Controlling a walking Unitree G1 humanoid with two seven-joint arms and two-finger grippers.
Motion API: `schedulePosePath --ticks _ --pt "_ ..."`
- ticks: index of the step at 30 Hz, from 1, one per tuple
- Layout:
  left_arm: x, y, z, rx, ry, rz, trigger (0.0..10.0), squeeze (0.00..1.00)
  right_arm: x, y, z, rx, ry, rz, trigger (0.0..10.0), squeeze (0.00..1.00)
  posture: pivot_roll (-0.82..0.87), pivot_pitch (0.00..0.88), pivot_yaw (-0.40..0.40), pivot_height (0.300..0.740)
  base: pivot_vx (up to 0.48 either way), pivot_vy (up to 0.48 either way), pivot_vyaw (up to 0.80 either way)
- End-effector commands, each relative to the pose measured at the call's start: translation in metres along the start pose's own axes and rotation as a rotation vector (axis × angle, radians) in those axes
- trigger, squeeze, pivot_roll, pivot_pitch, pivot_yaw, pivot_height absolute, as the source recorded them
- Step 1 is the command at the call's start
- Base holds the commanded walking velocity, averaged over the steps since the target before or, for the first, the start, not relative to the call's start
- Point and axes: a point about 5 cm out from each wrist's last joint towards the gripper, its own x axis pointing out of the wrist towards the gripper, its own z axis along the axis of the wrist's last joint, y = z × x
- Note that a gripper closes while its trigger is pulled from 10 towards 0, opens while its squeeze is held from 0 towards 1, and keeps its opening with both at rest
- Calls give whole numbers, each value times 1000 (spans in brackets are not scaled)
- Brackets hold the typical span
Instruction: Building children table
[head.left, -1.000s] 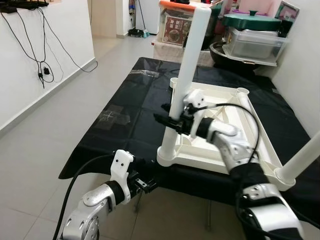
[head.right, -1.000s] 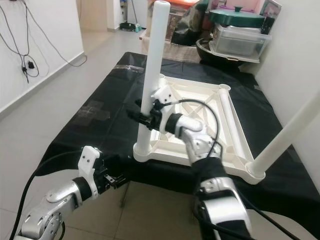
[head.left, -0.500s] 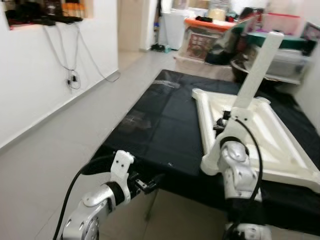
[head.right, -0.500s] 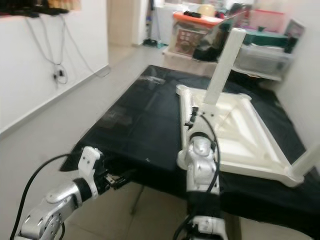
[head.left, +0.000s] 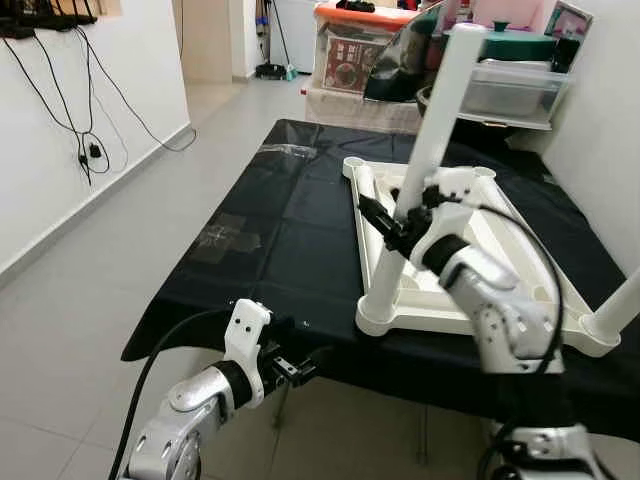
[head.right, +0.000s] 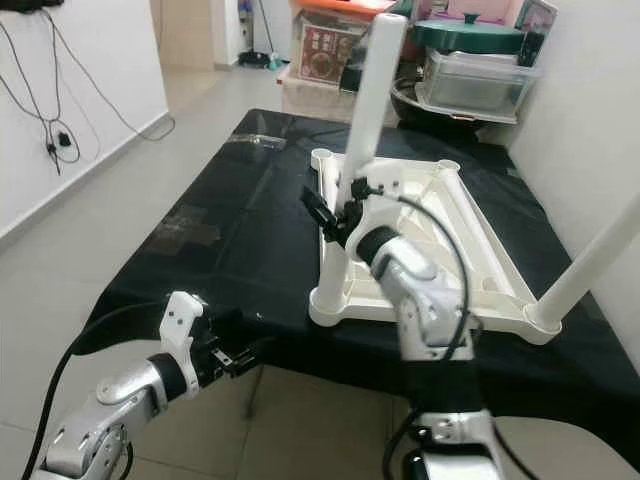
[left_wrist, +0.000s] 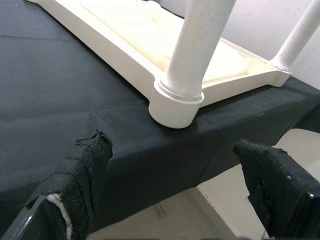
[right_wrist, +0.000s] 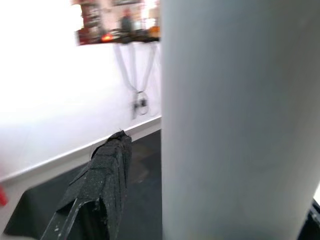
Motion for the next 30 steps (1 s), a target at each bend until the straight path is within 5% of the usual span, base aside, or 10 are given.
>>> schedulePosePath --ticks 1,2,3,4,5,8,15,22,23,30 --pt "2 1 0 1 -3 2 10000 0 3 11 -2 -36 11 140 10000 0 72 0 -114 740 0 0 0" --pt "2 1 0 2 -5 2 10000 0 4 13 -11 -46 45 195 10000 0 80 0 -118 740 0 0 0" --pt "3 0 0 2 -7 2 10000 0 6 14 -19 -42 74 226 6745 0 83 0 -121 740 0 0 0" --pt "3 -1 1 1 -9 1 10000 0 9 16 -28 -32 114 236 510 0 83 0 -121 740 0 0 0" --pt "3 -2 1 0 -11 -1 10000 0 12 15 -35 -29 154 221 0 0 92 0 -126 740 0 0 0" --pt "2 -2 1 0 -10 0 10000 0 19 9 -43 -23 209 124 0 0 92 0 -126 740 0 0 0" --pt "0 -1 -1 2 -1 2 10000 0 -13 -47 -89 113 385 -1021 0 0 86 0 -116 740 0 0 0" --pt "3 -2 -1 1 1 -11 10000 0 -14 -10 -98 104 405 -1017 0 0 74 0 -100 740 0 0 0" --pt "3 -3 0 1 2 -15 10000 0 -11 -2 -100 107 410 -977 10000 0 75 0 -98 740 0 0 0" --pt "3 -2 0 5 5 -14 10000 0 4 7 -100 161 401 -886 10000 12 80 0 -104 740 0 0 0"
